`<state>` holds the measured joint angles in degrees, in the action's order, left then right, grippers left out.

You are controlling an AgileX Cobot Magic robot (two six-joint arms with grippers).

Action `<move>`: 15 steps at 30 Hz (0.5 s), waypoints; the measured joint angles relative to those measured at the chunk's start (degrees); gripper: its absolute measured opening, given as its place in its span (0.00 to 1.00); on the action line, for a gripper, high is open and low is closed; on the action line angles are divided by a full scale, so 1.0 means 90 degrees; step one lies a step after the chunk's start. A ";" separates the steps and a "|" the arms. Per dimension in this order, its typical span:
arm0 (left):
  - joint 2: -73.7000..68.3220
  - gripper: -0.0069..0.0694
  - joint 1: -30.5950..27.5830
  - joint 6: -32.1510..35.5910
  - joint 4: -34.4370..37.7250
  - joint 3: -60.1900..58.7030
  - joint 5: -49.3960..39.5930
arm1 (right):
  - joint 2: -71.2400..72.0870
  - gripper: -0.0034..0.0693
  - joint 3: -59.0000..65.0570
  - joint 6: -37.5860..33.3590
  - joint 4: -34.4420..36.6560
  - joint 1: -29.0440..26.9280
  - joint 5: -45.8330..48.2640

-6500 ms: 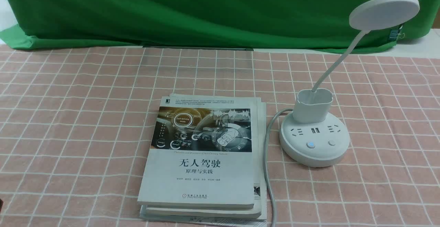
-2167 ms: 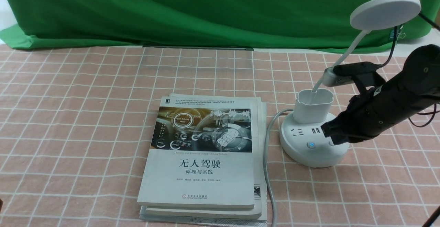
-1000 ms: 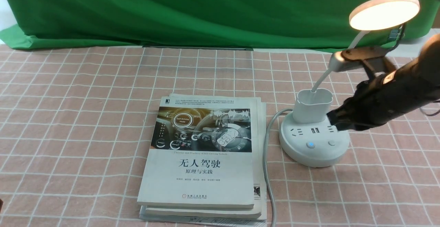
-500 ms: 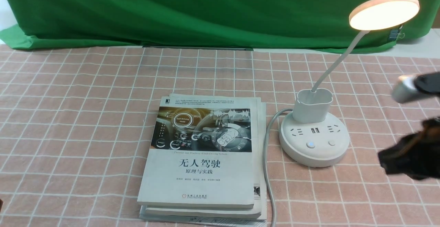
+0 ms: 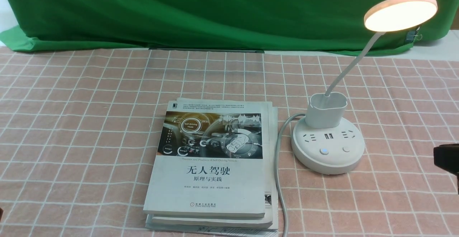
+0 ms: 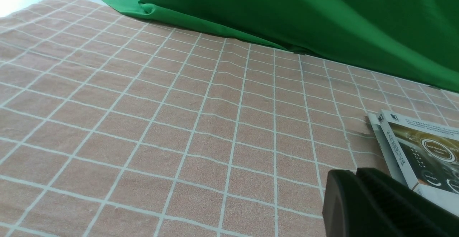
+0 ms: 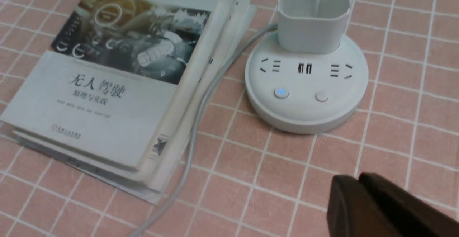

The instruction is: Turn on the table lamp on the pink coffee tablecloth with your hand.

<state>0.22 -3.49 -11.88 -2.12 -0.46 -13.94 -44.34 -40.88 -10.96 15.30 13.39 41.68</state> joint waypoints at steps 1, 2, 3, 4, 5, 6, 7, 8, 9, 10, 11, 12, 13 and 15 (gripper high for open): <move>0.0000 0.12 0.0000 0.0000 0.0000 0.0000 0.0000 | 0.0013 0.16 0.0000 0.0000 0.0000 0.0000 -0.0023; 0.0000 0.12 0.0000 0.0000 0.0000 0.0000 0.0000 | 0.0044 0.16 0.0000 0.0000 -0.0034 0.0000 -0.0051; 0.0000 0.12 0.0000 0.0000 0.0000 0.0000 0.0000 | 0.0049 0.16 0.0000 0.0000 -0.0045 0.0000 -0.0052; 0.0000 0.12 0.0000 0.0000 0.0000 0.0000 0.0000 | 0.0112 0.17 0.0016 -0.0010 -0.0102 -0.0024 -0.0098; 0.0000 0.12 0.0000 0.0000 0.0000 0.0000 0.0000 | 0.0216 0.15 0.0055 -0.0057 -0.0108 -0.0114 -0.0170; 0.0000 0.12 0.0000 0.0000 0.0000 0.0000 0.0000 | 0.0322 0.13 0.0141 -0.0111 -0.0099 -0.0202 -0.0298; 0.0000 0.12 0.0000 0.0000 0.0000 0.0000 0.0000 | 0.0536 0.10 0.0288 -0.0277 -0.0071 -0.0357 -0.0576; 0.0000 0.12 0.0000 0.0000 0.0000 0.0000 0.0000 | 0.0714 0.09 0.0508 -0.0437 -0.0045 -0.0464 -0.0802; 0.0000 0.12 0.0000 0.0006 0.0000 0.0000 0.0000 | 0.0987 0.08 0.0797 -0.0656 -0.0020 -0.0586 -0.1130; 0.0000 0.12 0.0000 0.0005 0.0000 0.0000 0.0000 | 0.1240 0.08 0.1002 -0.0819 -0.0002 -0.0672 -0.1423; 0.0000 0.12 0.0000 0.0005 0.0000 0.0000 0.0000 | 0.1603 0.08 0.1386 -0.0975 0.0006 -0.0773 -0.1787; 0.0000 0.12 0.0000 0.0005 0.0000 0.0000 0.0000 | 0.2081 0.08 0.1888 -0.1096 0.0012 -0.0856 -0.2225; 0.0000 0.12 0.0000 0.0005 0.0000 0.0000 0.0000 | 0.2483 0.08 0.2324 -0.1149 0.0012 -0.0921 -0.2559; 0.0000 0.12 0.0000 0.0005 0.0000 0.0000 0.0000 | 0.3174 0.08 0.3087 -0.1223 0.0019 -0.0996 -0.3074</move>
<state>0.22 -3.49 -11.83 -2.12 -0.46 -13.94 -15.77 -13.10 -21.97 15.48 4.43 14.01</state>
